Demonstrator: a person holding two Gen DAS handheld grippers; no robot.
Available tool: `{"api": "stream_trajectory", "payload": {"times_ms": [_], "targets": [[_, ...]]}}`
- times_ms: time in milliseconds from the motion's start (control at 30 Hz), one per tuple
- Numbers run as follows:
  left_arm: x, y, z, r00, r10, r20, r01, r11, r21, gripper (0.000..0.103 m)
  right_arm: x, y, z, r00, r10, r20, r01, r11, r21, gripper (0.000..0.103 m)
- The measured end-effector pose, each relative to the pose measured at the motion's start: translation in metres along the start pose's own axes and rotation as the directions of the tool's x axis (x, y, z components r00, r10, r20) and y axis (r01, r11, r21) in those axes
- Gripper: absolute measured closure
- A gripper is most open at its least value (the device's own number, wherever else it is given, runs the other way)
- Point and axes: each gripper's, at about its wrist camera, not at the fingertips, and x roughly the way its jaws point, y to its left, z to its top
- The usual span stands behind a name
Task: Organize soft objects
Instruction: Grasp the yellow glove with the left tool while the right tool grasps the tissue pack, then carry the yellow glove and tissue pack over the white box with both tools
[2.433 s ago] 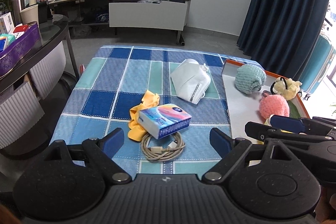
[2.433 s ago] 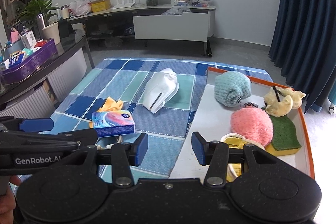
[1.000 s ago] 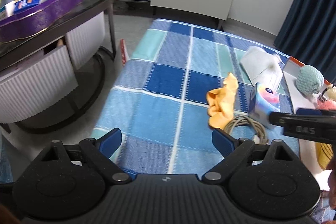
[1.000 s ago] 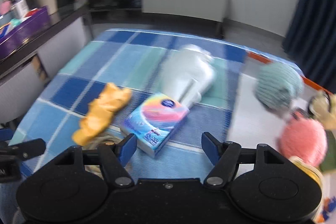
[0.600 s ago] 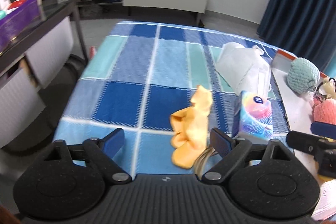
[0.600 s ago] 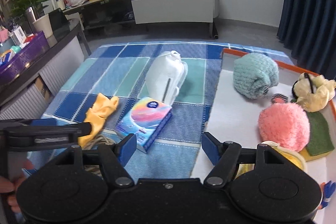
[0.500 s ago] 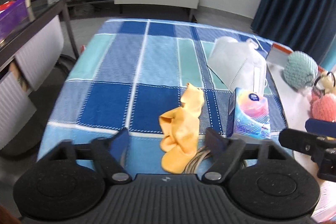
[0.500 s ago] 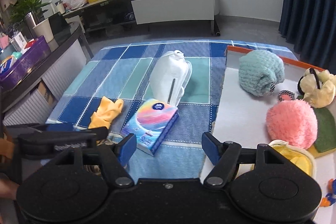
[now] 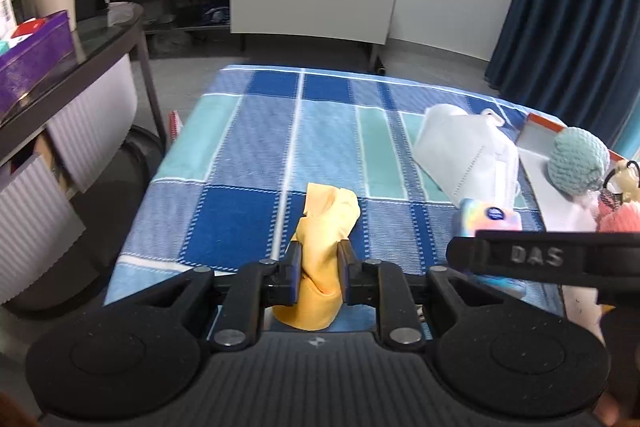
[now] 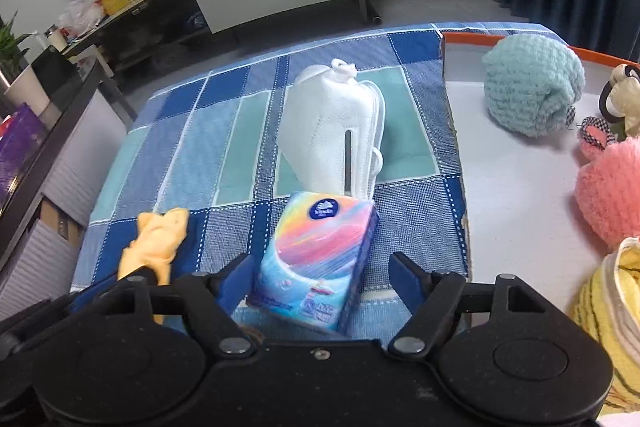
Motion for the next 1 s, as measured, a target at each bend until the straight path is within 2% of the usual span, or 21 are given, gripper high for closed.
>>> {"api": "stream_trajectory", "payload": {"times_ms": [100,133,167,200,333,500,767,1000], "targets": [[-0.006,0.002,-0.001,1.000,0.007,0.008,-0.007,1.000,-0.014,0.082,0.003,0.009,-0.001,1.000,-0.023,0.005,0.023,0.998,-0.062,0.017],[-0.007,0.002,0.000,1.000,0.010,0.011,-0.010,1.000,-0.019,0.082,0.001,0.009,-0.001,1.000,-0.015,0.010,0.016,0.997,-0.073,0.029],[-0.009,0.002,0.001,1.000,0.008,0.013,-0.008,1.000,-0.024,0.082,0.000,0.008,-0.002,1.000,-0.016,0.015,0.017,0.996,-0.087,0.037],[-0.010,0.002,0.002,1.000,0.006,0.015,-0.006,1.000,-0.030,0.082,-0.002,0.006,-0.002,1.000,-0.012,0.018,0.013,0.995,-0.094,0.039],[-0.017,0.004,0.004,1.000,-0.019,0.022,0.020,0.998,-0.056,0.082,-0.021,-0.007,-0.005,0.998,0.028,0.059,-0.022,0.995,-0.100,0.039],[-0.032,-0.006,0.001,0.999,-0.023,0.043,0.025,0.999,-0.045,0.082,-0.053,-0.017,-0.009,0.992,0.065,0.104,-0.053,0.991,-0.123,0.039],[-0.061,-0.024,-0.002,0.996,-0.028,0.087,0.030,0.999,-0.024,0.082,-0.099,-0.021,-0.020,0.984,0.055,0.172,-0.020,0.980,-0.198,0.039],[-0.082,-0.038,-0.006,0.993,-0.034,0.109,0.036,0.999,-0.010,0.082,-0.129,-0.037,-0.031,0.977,0.043,0.208,0.002,0.977,-0.214,0.039]]}}
